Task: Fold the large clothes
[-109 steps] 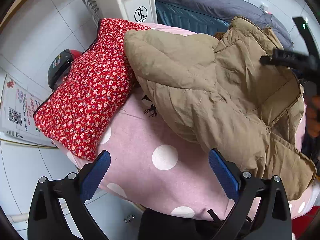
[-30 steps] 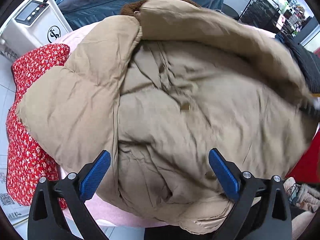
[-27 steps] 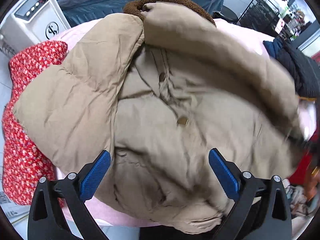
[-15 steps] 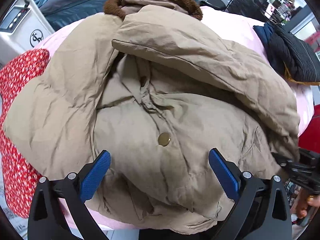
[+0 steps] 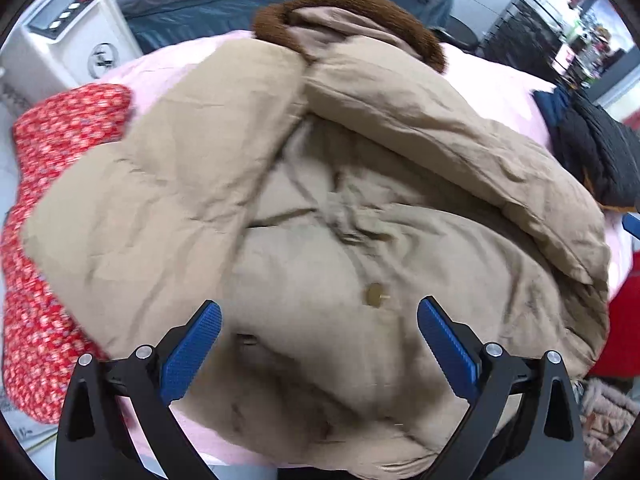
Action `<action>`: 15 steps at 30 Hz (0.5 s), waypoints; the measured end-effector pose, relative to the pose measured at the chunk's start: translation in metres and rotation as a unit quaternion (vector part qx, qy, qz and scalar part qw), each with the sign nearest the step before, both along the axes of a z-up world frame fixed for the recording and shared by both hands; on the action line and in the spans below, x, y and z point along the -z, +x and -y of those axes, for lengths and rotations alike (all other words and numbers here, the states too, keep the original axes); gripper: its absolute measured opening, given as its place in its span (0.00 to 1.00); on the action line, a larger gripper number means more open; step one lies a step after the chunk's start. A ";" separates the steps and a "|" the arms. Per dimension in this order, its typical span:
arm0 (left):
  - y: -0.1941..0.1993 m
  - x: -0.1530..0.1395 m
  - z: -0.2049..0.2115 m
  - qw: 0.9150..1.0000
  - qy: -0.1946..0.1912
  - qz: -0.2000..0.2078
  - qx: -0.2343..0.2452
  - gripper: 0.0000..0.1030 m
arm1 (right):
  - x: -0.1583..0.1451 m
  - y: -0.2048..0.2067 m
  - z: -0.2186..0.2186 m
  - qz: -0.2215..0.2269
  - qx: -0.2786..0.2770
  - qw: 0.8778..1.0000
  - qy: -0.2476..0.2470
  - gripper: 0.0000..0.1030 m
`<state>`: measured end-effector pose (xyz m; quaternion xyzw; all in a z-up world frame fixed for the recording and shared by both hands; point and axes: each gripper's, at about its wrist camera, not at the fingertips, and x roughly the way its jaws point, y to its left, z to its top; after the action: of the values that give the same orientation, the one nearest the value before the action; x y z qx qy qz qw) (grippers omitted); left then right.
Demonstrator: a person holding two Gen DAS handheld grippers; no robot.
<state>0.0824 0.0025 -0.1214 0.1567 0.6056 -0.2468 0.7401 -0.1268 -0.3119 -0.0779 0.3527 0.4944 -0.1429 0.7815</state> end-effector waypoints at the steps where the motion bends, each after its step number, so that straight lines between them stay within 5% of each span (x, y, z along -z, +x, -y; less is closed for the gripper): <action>1: 0.003 0.000 -0.007 1.000 0.009 0.011 -0.010 0.94 | 0.002 0.008 -0.008 -0.002 -0.021 1.000 -0.002 0.80; 5: 0.014 0.004 -0.027 0.993 0.085 0.074 -0.037 0.94 | 0.012 0.036 -0.055 -0.039 -0.122 0.989 -0.078 0.80; 9: 0.027 0.005 -0.025 0.983 0.131 0.124 -0.036 0.94 | 0.017 0.073 -0.112 -0.056 -0.218 0.952 -0.205 0.80; 15: 0.044 0.041 0.018 0.981 0.164 0.098 0.017 0.94 | 0.063 0.125 -0.167 -0.111 -0.320 0.885 -0.320 0.80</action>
<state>0.1261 -0.0153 -0.1628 0.3098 0.5599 -0.1400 0.7556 -0.0015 -0.1449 -0.1412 -0.1124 0.5912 -0.0734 0.7952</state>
